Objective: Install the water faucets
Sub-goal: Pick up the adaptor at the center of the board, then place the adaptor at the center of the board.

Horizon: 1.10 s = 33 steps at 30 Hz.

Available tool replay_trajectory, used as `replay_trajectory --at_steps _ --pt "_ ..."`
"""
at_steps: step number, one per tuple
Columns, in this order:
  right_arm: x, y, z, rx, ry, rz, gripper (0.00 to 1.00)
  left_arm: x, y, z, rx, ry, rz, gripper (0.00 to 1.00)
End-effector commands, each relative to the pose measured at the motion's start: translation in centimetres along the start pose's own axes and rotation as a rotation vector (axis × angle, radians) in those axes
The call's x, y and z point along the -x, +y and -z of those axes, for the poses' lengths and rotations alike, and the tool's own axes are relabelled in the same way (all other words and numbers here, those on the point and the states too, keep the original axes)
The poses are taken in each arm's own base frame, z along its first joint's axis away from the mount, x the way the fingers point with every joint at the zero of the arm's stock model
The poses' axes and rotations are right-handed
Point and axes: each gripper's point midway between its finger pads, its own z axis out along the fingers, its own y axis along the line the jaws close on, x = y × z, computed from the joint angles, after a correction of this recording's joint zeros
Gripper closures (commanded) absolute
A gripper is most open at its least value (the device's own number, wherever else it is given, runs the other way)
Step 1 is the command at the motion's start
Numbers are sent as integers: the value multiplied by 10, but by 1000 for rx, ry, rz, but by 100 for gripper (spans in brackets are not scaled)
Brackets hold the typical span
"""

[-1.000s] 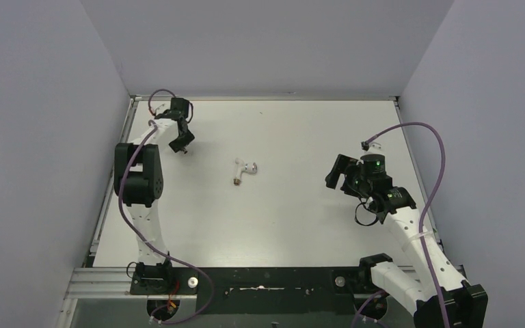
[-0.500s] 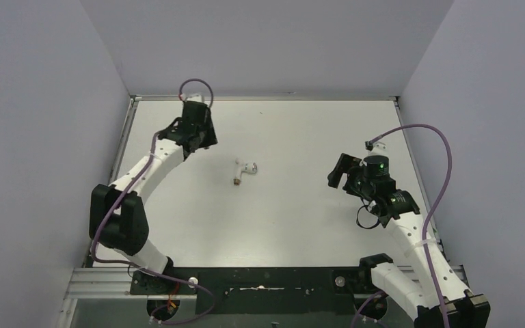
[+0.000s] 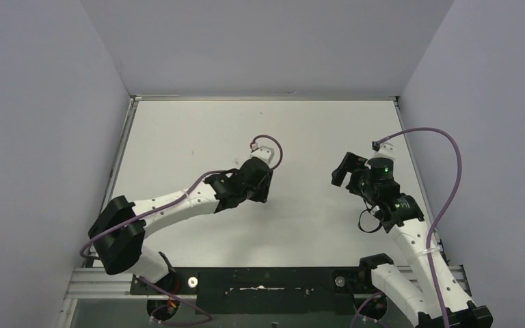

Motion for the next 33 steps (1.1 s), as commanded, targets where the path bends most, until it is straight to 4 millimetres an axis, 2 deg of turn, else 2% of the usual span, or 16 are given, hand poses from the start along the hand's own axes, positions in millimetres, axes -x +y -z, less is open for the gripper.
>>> replay_trajectory --at_steps 1,5,10,16,20,23,25,28,30,33 --pt "26 3 11 -9 -97 -40 0 -5 -47 -20 -91 -29 -9 100" --pt "28 1 16 -20 -118 -59 0 -28 -75 -40 -114 26 -76 100" --pt "23 -8 17 -60 -119 -93 0 -55 -99 -65 -88 95 -171 100" --pt "21 -12 20 -73 -129 -117 0 -71 -109 -76 -47 123 -247 100" --pt "21 -14 20 -82 -134 -120 0 -78 -115 -76 -66 136 -247 86" --pt "21 -14 19 -85 -134 -125 0 -79 -115 -75 -71 136 -234 69" --pt "22 -14 19 -85 -134 -125 0 -77 -115 -72 -76 127 -225 61" --pt "21 -13 17 -80 -130 -127 0 -71 -119 -66 -101 112 -216 53" --pt "21 -12 16 -78 -127 -127 0 -66 -123 -61 -126 104 -219 43" --pt "21 -13 16 -80 -129 -130 0 -59 -128 -53 -157 90 -218 37"
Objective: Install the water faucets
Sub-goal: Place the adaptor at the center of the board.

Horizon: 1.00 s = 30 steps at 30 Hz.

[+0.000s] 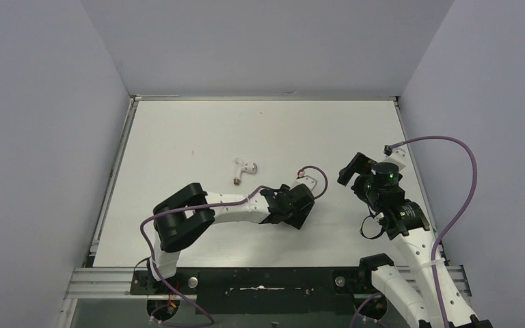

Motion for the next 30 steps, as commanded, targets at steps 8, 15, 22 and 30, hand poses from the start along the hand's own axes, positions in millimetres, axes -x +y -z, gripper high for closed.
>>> replay_trajectory --at_steps 8,15,22,30 --pt "9 2 1 6 -51 -29 0 78 32 80 -22 -206 55 36" --pt "-1 9 -7 39 -4 -25 0 110 117 117 -23 -266 34 36" --pt "-7 13 -11 60 24 -19 0 109 196 99 131 -177 78 36" --pt "-11 12 -11 61 40 -1 0 67 221 71 185 -56 151 37"
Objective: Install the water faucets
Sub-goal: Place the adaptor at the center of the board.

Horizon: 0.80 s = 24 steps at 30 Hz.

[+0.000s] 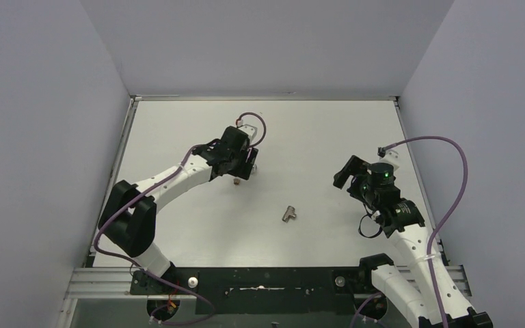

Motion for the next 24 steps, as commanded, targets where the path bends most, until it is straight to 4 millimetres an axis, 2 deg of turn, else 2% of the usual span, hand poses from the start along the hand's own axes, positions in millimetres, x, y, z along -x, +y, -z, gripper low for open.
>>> replay_trajectory --at_steps 1,8,15,19,24 --pt "10 10 -1 39 -37 8 0 -7 14 -4 25 16 33 37" --pt "9 10 -3 43 -31 14 0 -13 15 -37 -1 55 14 38" --pt "9 9 -2 40 -34 17 0 -13 16 -67 -34 100 27 43" --pt "8 7 -1 33 -34 20 0 0 15 -65 -47 87 24 45" --pt "8 7 -2 31 -35 22 0 29 35 -44 -68 -10 104 45"
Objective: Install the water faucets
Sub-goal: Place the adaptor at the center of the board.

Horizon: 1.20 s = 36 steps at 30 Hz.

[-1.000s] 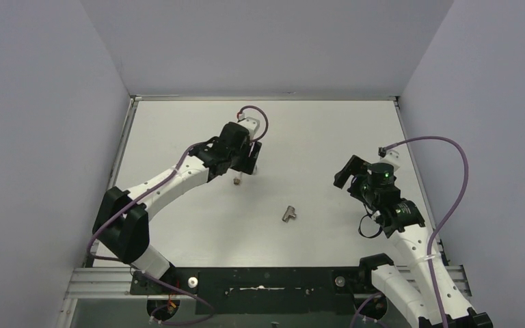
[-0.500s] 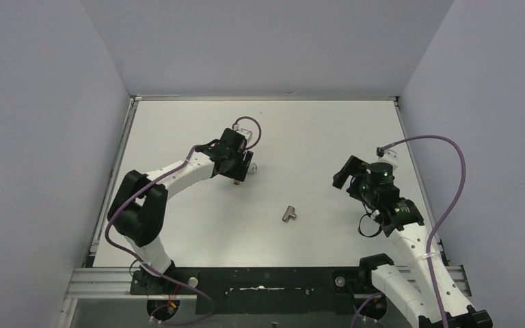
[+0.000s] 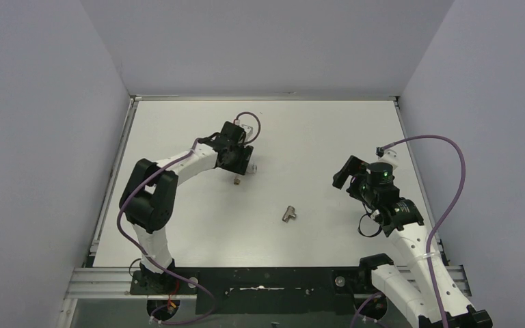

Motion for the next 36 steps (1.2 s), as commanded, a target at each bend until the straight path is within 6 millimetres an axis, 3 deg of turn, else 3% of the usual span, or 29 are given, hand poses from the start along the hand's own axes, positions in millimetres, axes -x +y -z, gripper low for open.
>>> replay_trajectory --at_steps 1,6,10,13,23,36 --pt "10 6 0 25 -45 8 0 61 14 38 -77 -193 90 45" --pt "10 6 -1 26 -46 6 0 76 37 29 -80 -199 276 47" --pt "10 7 0 29 -45 3 0 82 36 10 -72 -150 358 57" --pt "10 6 1 26 -45 3 0 84 37 -1 -52 -131 407 58" --pt "7 3 1 19 -41 3 0 75 23 -19 -34 -65 367 57" --pt "5 1 2 15 -42 -4 0 53 23 -41 39 11 366 57"
